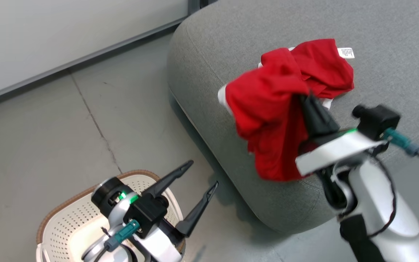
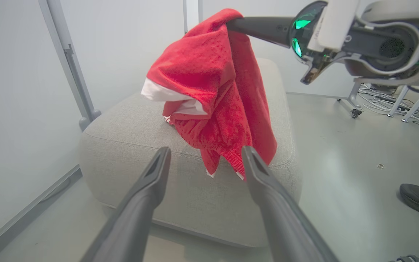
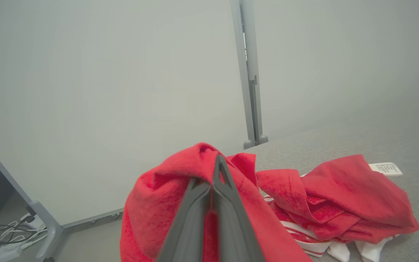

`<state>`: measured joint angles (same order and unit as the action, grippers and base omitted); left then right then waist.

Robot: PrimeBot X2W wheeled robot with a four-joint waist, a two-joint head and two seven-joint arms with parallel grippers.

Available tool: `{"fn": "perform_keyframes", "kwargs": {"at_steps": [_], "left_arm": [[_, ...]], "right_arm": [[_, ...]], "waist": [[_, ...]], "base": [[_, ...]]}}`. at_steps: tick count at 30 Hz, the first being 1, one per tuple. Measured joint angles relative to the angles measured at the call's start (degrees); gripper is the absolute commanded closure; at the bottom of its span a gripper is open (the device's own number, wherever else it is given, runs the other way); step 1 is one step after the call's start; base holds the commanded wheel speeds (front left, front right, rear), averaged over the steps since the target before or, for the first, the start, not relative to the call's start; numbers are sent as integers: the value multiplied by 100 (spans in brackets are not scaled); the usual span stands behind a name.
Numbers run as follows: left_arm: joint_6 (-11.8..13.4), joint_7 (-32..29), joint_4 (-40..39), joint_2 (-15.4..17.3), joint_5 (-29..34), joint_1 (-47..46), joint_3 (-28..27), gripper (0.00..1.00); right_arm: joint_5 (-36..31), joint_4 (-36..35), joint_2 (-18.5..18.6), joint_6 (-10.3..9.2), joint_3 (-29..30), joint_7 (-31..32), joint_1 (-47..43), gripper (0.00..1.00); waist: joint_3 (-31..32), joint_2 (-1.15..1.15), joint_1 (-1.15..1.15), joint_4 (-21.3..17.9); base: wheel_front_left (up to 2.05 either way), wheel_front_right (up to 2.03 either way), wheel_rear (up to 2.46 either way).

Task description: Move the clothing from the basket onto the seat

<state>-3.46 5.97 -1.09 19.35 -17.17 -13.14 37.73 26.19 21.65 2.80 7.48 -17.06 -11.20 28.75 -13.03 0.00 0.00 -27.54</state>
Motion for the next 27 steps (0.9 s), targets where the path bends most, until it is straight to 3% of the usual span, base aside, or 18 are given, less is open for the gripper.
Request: {"fn": "perform_keyframes", "kwargs": {"at_steps": [11, 17, 27], "left_arm": [[-89, -133, -354, 208, 159, -558, -5, 0], [-156, -138, -581, 324, 298, -944, 2, 0], [-213, -137, -759, 416, 387, -1360, 18, 0]], "right_arm": [[-42, 582, 100, 0, 1020, -179, 1883, 100], [-156, 1541, 404, 0, 1623, -172, 3076, 100], [-315, 3305, 654, 0, 1961, -253, 3564, 100]], "waist": [[-552, 0, 0, 87], [-1029, 0, 0, 342], [-1800, 0, 0, 744]], "base": [[0, 0, 0], [0, 0, 0], [0, 0, 0]]}}
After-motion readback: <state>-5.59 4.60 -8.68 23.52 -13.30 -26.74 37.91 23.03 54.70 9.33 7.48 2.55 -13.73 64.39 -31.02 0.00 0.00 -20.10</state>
